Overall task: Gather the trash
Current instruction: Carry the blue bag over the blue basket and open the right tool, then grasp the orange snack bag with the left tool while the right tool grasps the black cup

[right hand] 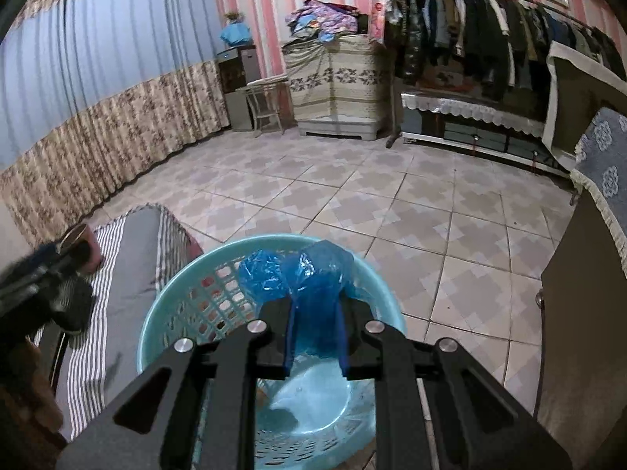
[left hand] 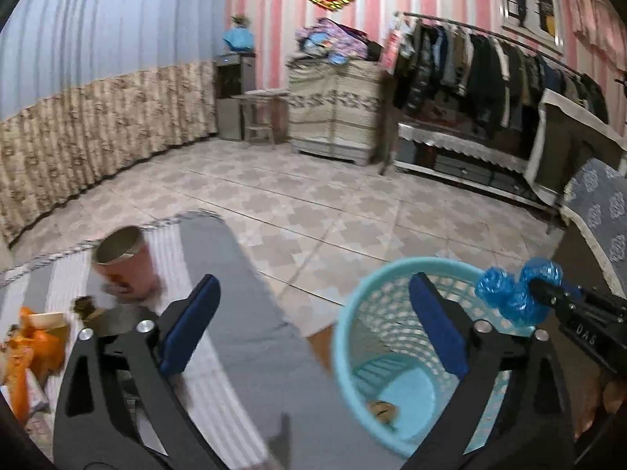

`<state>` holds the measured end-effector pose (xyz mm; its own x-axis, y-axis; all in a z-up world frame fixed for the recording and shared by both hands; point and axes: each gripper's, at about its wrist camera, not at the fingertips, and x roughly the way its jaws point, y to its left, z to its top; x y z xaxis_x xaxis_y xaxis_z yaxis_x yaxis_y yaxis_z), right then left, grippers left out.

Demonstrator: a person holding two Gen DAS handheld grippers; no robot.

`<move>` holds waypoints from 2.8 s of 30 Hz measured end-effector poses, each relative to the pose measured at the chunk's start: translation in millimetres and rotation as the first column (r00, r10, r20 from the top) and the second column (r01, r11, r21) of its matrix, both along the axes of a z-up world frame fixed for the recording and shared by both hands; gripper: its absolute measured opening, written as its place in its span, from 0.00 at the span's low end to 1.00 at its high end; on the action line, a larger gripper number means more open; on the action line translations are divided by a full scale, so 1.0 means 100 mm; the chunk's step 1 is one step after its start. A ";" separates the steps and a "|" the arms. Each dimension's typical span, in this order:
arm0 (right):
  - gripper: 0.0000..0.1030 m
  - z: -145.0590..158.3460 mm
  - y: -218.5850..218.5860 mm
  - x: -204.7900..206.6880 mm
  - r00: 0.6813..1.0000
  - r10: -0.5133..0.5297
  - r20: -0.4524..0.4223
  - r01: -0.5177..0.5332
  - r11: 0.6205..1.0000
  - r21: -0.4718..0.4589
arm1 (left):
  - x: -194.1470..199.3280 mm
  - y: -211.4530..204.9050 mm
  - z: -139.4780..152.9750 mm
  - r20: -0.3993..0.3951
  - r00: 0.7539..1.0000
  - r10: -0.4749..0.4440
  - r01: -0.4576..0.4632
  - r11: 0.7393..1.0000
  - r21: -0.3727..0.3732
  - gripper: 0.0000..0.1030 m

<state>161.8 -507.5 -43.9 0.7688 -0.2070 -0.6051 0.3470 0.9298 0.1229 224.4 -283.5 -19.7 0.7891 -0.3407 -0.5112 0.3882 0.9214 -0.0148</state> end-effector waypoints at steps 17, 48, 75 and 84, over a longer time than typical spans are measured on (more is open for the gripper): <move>0.70 -0.10 0.36 0.12 0.999 0.033 -0.019 -0.034 0.998 -0.045 | -0.27 1.16 0.18 0.037 0.984 0.173 -0.173 0.985 0.012 0.95; 0.88 0.06 1.83 0.17 0.981 0.193 0.002 -0.190 0.966 -0.178 | 0.15 3.23 -0.58 -0.187 0.878 0.441 -0.422 0.896 0.136 0.79; 0.88 -0.06 2.84 0.74 0.929 0.355 -0.107 -0.370 0.913 -0.174 | 0.14 3.72 -0.09 -0.120 0.913 0.390 -0.386 0.921 0.058 0.12; 0.87 -0.30 3.06 1.17 0.906 0.371 -0.203 -0.398 0.911 -0.111 | 0.22 3.76 -0.17 -0.133 0.908 0.398 -0.393 0.917 0.069 0.12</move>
